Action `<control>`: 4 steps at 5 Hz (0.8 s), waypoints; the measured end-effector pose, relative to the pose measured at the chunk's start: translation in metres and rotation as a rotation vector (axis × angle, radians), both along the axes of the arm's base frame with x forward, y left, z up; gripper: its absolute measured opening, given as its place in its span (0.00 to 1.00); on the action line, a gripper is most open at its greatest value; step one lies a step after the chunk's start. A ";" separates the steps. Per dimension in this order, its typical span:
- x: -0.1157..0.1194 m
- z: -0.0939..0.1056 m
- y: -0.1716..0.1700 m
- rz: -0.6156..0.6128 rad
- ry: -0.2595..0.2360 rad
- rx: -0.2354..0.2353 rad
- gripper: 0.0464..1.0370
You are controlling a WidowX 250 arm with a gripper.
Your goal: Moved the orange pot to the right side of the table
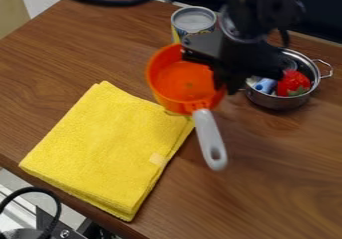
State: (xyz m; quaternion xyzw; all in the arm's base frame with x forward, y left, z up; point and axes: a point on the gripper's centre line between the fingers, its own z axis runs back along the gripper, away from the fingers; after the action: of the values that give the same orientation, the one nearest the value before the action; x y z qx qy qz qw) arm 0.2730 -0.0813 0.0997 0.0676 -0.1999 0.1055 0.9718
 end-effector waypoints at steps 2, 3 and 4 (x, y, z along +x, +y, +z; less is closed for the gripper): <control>-0.009 -0.025 -0.036 -0.086 0.118 -0.034 0.01; -0.010 -0.039 -0.049 -0.143 0.139 -0.010 0.01; -0.007 -0.043 -0.056 -0.197 0.108 0.009 0.01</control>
State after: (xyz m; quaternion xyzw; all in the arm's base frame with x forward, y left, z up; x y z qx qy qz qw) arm 0.2662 -0.1375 0.0571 0.0577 -0.1532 0.0049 0.9865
